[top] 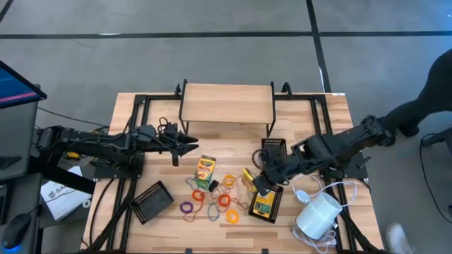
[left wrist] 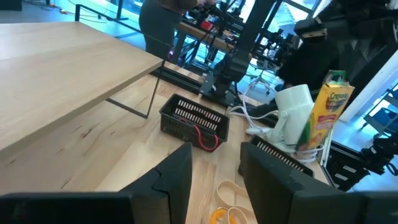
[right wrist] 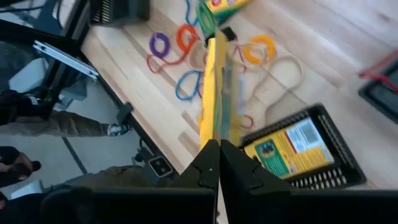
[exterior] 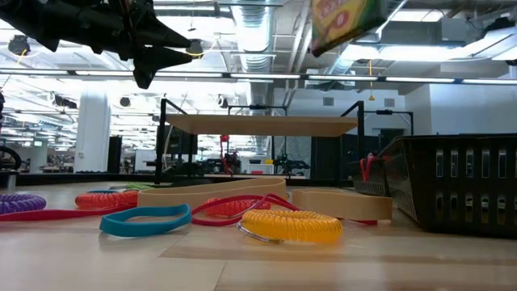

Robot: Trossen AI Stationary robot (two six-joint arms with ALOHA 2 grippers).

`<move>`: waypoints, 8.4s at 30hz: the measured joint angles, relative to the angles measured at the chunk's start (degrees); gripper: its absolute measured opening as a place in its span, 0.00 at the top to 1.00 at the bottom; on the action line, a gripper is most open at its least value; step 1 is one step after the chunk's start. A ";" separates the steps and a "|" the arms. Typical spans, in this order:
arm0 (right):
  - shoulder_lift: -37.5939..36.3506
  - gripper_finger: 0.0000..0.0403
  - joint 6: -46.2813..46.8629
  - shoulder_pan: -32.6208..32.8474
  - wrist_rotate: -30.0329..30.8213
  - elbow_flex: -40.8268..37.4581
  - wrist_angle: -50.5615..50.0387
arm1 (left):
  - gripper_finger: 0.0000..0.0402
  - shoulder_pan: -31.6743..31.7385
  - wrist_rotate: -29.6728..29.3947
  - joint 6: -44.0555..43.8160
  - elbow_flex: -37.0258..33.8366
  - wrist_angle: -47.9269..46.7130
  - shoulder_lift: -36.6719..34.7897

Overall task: Pick & Place Office Desk Supplies
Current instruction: Put the right crayon box into the bottom right black bin, then put the crayon box into the bottom right black bin

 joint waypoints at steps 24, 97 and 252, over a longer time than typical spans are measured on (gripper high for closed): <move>0.17 1.00 11.72 15.74 9.86 -0.02 -5.10 | 0.67 -0.09 0.17 -4.36 -0.04 -2.65 4.96; 8.45 1.00 5.08 13.33 -1.48 -5.60 0.75 | 0.67 -0.20 0.13 -4.17 0.00 -0.86 4.83; 14.78 0.87 -2.31 8.26 -2.98 -17.51 0.95 | 0.67 -0.17 -2.47 -4.32 0.00 -5.15 4.83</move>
